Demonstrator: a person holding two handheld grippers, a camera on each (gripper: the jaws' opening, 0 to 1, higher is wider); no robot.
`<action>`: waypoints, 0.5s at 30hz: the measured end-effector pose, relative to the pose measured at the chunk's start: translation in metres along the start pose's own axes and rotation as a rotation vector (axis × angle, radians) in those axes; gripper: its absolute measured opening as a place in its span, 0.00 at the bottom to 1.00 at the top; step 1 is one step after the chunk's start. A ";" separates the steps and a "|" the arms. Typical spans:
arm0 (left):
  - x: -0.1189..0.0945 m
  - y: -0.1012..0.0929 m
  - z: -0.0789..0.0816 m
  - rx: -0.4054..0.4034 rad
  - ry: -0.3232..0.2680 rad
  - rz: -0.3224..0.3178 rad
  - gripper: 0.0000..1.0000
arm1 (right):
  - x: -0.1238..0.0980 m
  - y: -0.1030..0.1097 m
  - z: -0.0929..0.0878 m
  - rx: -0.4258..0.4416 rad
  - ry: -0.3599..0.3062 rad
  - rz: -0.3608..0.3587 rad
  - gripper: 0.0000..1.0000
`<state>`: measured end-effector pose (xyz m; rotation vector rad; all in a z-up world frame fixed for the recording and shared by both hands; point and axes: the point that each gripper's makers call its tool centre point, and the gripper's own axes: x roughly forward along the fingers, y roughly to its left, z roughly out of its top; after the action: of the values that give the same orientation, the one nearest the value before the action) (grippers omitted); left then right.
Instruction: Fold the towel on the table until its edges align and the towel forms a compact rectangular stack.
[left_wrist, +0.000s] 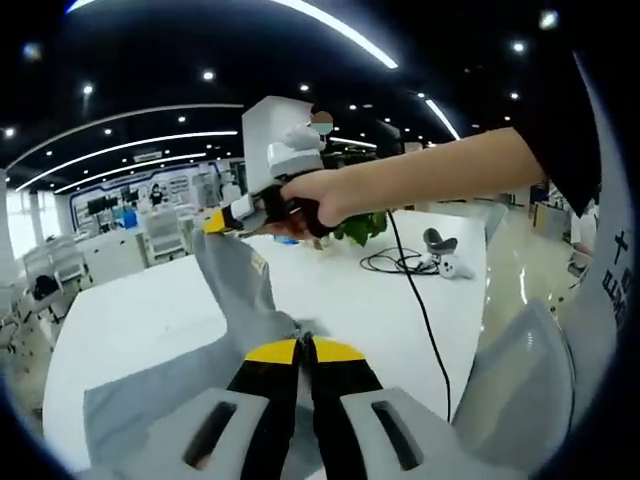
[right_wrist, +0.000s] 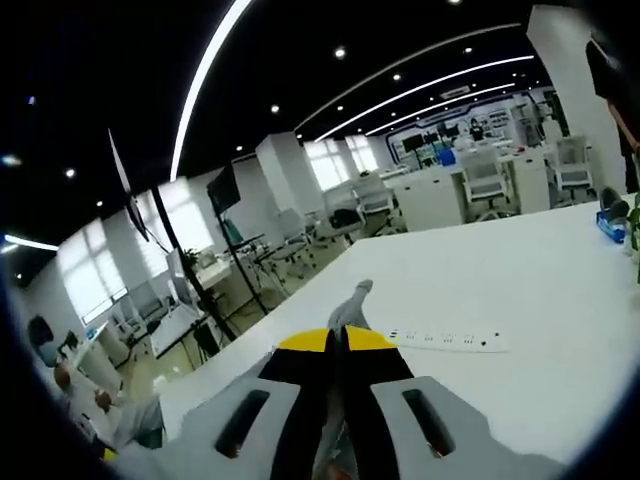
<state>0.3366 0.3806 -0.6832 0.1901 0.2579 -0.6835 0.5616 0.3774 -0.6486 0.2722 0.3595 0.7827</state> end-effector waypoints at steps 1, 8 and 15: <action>-0.004 0.004 0.000 -0.003 -0.002 0.015 0.03 | 0.002 0.003 0.000 0.003 0.000 0.006 0.01; -0.027 0.025 -0.006 -0.017 0.004 0.086 0.03 | 0.025 0.018 0.006 0.033 -0.006 0.040 0.01; -0.050 0.049 -0.012 -0.042 0.001 0.169 0.03 | 0.043 0.033 0.003 0.041 0.009 0.075 0.01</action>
<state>0.3286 0.4507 -0.6753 0.1697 0.2543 -0.5098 0.5699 0.4308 -0.6426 0.3219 0.3759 0.8515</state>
